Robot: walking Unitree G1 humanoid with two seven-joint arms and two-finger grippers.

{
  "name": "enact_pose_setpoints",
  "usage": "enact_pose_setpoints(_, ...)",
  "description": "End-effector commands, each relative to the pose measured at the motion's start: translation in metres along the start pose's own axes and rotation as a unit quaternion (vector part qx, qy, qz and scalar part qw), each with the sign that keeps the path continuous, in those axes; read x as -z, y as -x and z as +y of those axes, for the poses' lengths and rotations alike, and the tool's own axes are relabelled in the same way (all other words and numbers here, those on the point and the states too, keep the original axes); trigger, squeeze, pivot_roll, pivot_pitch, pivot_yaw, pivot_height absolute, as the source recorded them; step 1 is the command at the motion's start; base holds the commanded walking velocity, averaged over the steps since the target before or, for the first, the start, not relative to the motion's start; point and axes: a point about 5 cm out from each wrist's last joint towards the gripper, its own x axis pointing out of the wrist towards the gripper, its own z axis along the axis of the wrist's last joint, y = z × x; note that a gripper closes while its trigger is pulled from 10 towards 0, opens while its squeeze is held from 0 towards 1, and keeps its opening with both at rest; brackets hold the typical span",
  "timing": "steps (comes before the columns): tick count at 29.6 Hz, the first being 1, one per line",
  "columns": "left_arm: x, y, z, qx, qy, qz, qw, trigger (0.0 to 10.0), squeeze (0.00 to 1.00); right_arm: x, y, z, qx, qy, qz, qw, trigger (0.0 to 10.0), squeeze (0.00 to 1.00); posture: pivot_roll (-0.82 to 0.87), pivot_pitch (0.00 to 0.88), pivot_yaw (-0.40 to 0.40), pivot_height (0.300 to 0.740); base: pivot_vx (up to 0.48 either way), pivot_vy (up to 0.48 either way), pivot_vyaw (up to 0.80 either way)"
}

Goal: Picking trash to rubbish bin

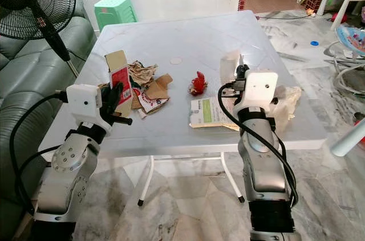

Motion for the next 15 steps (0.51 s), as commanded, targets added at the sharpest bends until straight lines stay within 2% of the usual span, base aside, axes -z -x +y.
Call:
enact_pose_setpoints(1,-0.0020,0.0021,0.0028,-0.013,-0.009,-0.005,1.000,10.0,0.00,-0.0115,-0.0061,0.0060,-0.020,0.003,-0.021,1.000,10.0,0.00,0.03,0.024,0.051,0.740,0.000,0.000,0.00)
enact_pose_setpoints(15,0.0005,0.0061,0.0021,-0.022,0.000,-0.003,1.000,10.0,0.00,-0.0121,-0.0098,0.0101,-0.041,0.000,-0.018,0.999,10.0,0.00,0.04,0.029,0.025,0.740,0.000,0.000,0.00)
